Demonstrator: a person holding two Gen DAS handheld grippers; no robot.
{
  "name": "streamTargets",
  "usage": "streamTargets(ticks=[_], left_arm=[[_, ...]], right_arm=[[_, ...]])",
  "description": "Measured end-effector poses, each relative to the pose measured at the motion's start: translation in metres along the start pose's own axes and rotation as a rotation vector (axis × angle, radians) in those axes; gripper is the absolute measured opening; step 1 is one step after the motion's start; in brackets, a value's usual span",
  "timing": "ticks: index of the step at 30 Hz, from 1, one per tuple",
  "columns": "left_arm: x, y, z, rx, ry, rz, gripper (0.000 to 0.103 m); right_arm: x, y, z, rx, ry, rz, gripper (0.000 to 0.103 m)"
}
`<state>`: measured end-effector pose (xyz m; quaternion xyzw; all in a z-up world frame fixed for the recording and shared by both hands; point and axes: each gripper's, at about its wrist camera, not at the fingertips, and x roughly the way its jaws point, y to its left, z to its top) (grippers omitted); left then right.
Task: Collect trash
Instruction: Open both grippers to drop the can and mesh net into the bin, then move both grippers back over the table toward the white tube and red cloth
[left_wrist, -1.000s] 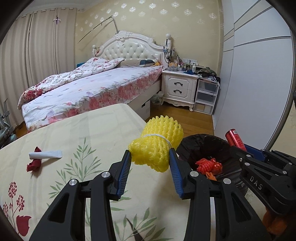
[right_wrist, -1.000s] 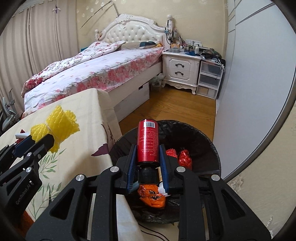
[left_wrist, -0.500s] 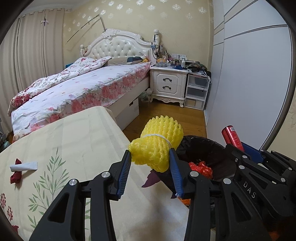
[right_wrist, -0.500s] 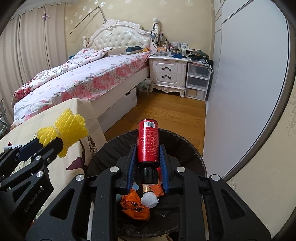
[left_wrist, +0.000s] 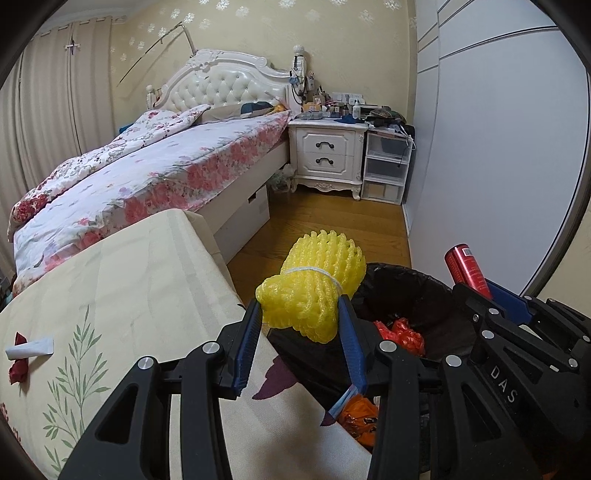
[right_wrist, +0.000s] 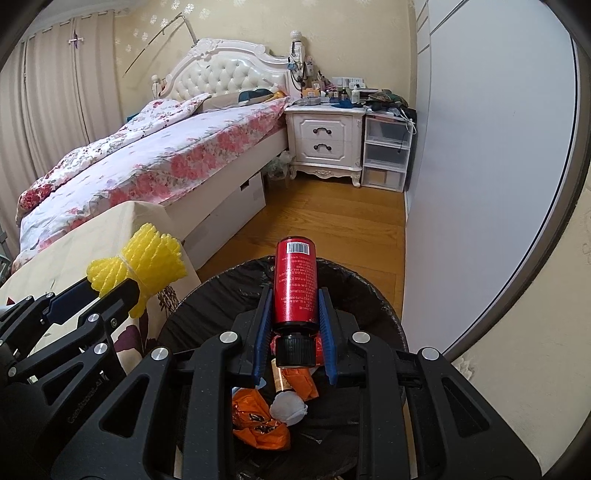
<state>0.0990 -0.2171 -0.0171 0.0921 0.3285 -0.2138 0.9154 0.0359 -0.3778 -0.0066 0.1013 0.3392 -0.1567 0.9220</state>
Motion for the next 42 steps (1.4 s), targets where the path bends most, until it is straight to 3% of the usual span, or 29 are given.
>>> streamTargets(ticks=[9,12,17,24,36,42], left_arm=[[0.009,-0.004,0.002,0.003,0.031,-0.011,0.044],[0.013,-0.003,0.003,-0.009,0.045,-0.016,0.049],[0.013,-0.003,0.003,-0.002,0.046,-0.013,0.059],[0.012,-0.003,0.003,-0.01,0.036,0.0,0.073],[0.009,0.001,0.002,-0.017,0.034,0.012,0.077],[0.005,0.005,-0.001,-0.023,0.038,0.02,0.077]], right_arm=[[0.006,-0.003,0.002,0.023,-0.002,-0.009,0.026],[0.007,-0.005,0.001,0.029,-0.007,-0.016,0.038],[0.008,-0.009,0.002,0.035,-0.009,-0.025,0.041],[0.008,-0.013,0.004,0.049,-0.014,-0.047,0.054],[0.012,-0.019,0.003,0.07,-0.005,-0.076,0.075],[0.013,-0.015,0.0,0.058,0.006,-0.072,0.075]])
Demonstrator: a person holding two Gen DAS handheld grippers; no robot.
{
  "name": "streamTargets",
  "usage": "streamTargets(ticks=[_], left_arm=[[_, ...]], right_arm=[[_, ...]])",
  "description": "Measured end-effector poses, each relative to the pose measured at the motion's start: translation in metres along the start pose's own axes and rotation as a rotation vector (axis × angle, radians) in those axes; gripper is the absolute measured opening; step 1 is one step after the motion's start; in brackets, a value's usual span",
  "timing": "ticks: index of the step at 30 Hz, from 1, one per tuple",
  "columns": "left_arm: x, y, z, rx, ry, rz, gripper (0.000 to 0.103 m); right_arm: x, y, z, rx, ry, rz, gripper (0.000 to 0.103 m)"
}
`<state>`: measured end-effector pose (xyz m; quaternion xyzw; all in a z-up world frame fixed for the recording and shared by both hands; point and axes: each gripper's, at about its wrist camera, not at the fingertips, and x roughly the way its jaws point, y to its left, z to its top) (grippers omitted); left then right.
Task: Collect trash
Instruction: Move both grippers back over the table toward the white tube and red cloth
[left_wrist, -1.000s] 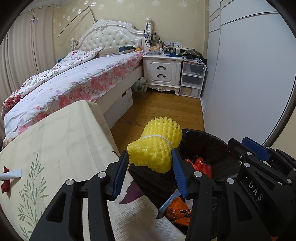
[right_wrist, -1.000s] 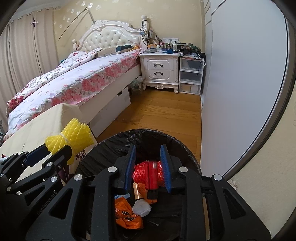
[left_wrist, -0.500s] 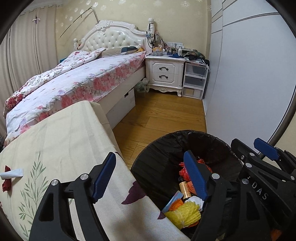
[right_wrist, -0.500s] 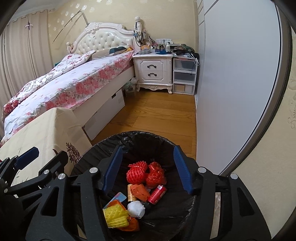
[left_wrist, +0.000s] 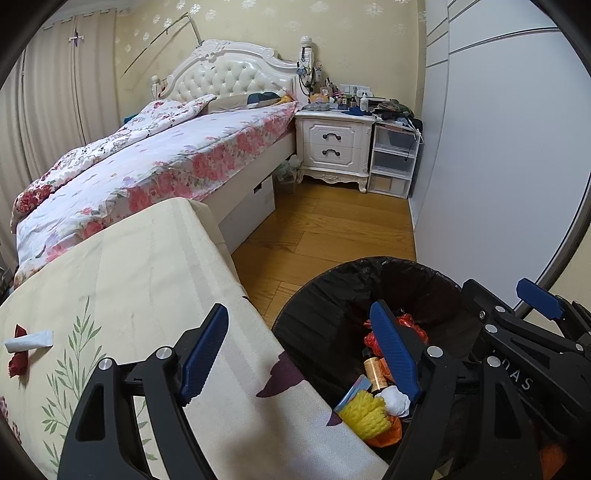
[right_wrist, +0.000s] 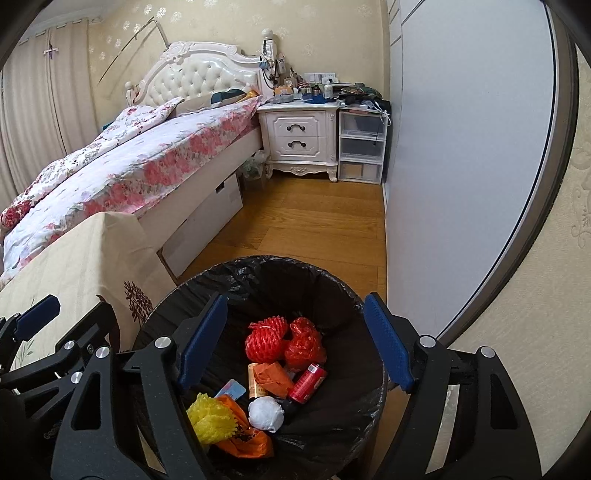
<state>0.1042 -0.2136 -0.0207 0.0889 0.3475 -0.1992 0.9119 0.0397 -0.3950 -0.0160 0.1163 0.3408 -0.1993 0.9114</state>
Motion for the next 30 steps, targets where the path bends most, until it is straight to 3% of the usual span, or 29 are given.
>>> streamTargets(ticks=[9,15,30], left_arm=[[-0.019,0.027,-0.011,-0.029,-0.003,0.046,0.077],[-0.033,0.059,-0.027,-0.069,0.011,0.1,0.077],[-0.065,0.163,-0.067,-0.208,0.061,0.283,0.077]], right_arm=[[-0.007,0.021,-0.005,-0.049,0.011,0.032,0.075],[-0.015,0.042,-0.009,-0.065,0.031,0.104,0.075],[-0.034,0.156,-0.03,-0.277,0.073,0.261,0.075]])
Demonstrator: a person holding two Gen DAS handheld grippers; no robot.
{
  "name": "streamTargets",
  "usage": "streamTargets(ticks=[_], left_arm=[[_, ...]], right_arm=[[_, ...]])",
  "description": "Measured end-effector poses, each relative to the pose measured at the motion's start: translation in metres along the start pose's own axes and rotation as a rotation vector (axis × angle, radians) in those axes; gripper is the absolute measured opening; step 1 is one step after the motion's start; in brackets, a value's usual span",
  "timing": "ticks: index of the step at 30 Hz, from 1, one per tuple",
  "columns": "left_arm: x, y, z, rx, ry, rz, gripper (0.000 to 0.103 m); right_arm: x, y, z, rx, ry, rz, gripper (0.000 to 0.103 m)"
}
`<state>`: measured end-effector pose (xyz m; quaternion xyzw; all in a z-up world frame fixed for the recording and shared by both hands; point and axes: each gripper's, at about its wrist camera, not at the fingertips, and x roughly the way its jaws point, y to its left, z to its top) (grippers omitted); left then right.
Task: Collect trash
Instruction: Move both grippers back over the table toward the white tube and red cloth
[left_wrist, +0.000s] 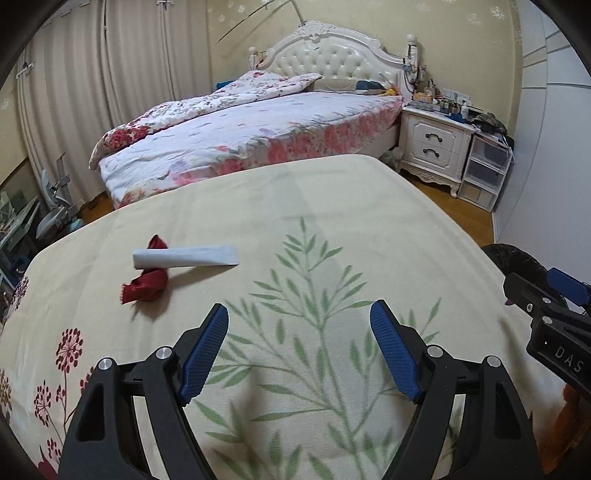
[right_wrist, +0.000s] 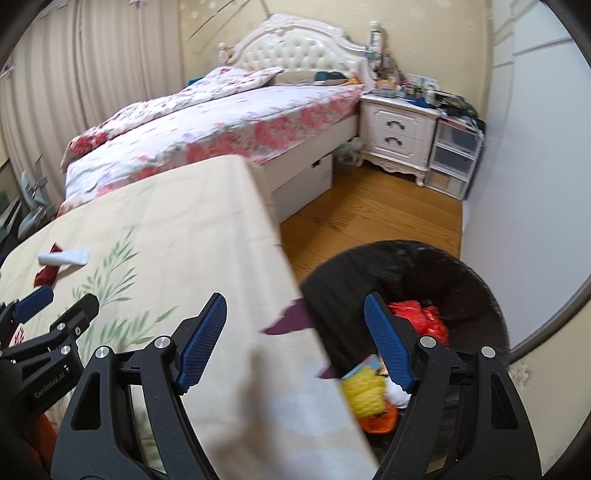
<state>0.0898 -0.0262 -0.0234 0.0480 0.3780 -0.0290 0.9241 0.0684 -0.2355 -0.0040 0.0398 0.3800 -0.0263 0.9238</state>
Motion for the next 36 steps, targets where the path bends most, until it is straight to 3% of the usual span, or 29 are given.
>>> streamTargets(ticks=[9,20,36], left_arm=[[-0.003,0.065,-0.012,-0.091,0.031,0.08,0.077],[-0.007,0.125,-0.022,-0.169,0.06,0.149,0.077],[0.015,0.188,-0.011,-0.221,0.094,0.208,0.077]], right_arm=[[0.01,0.076,0.003,-0.141,0.039,0.089,0.075],[0.033,0.146,0.023,-0.183,0.067,0.195,0.075],[0.074,0.192,0.055,-0.173,0.08,0.19,0.075]])
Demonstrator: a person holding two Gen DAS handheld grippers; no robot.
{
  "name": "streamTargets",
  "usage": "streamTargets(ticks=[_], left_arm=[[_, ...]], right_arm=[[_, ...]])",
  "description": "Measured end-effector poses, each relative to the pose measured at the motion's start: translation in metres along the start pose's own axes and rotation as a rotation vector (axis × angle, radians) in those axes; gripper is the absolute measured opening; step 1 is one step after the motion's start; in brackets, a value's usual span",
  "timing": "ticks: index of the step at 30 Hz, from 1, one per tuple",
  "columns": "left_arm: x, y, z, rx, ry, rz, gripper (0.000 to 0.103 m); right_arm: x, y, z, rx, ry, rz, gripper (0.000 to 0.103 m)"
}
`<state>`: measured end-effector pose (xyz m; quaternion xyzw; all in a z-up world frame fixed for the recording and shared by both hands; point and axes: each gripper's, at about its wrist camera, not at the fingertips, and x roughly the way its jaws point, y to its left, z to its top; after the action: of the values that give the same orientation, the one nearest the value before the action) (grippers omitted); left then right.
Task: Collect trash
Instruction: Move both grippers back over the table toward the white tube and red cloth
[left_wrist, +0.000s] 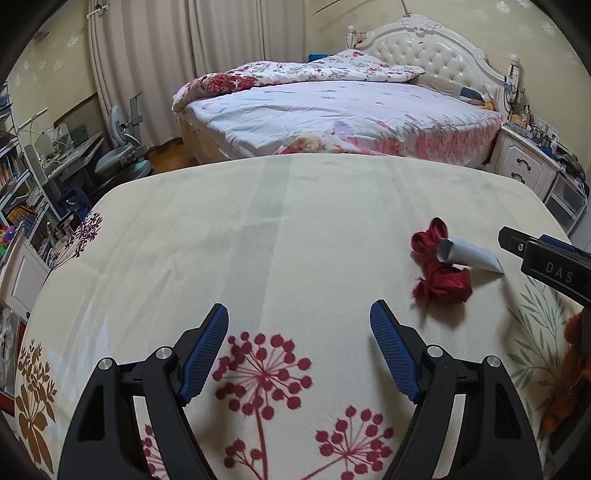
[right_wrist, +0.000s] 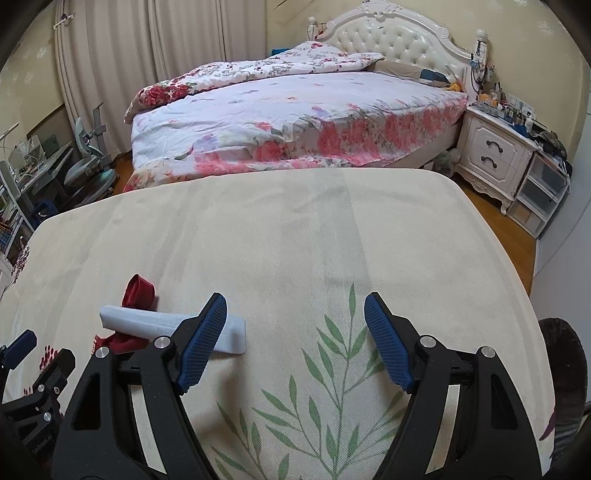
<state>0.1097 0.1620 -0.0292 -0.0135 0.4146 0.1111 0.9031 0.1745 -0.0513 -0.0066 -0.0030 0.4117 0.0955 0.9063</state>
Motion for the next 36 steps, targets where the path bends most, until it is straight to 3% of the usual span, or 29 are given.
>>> streamTargets(ticks=[13,29,36], left_arm=[[0.022,0.012,0.016,-0.005,0.024,0.015,0.077],[0.014,0.007,0.011,0.015,0.005,0.038,0.077],[0.01,0.006,0.007,0.011,0.008,0.031,0.077]], right_arm=[[0.014,0.021,0.002,-0.093,0.071,0.023,0.075],[-0.031,-0.005,-0.053,-0.12,0.104,0.005,0.077],[-0.051,-0.011,-0.058,-0.08,0.062,-0.004,0.077]])
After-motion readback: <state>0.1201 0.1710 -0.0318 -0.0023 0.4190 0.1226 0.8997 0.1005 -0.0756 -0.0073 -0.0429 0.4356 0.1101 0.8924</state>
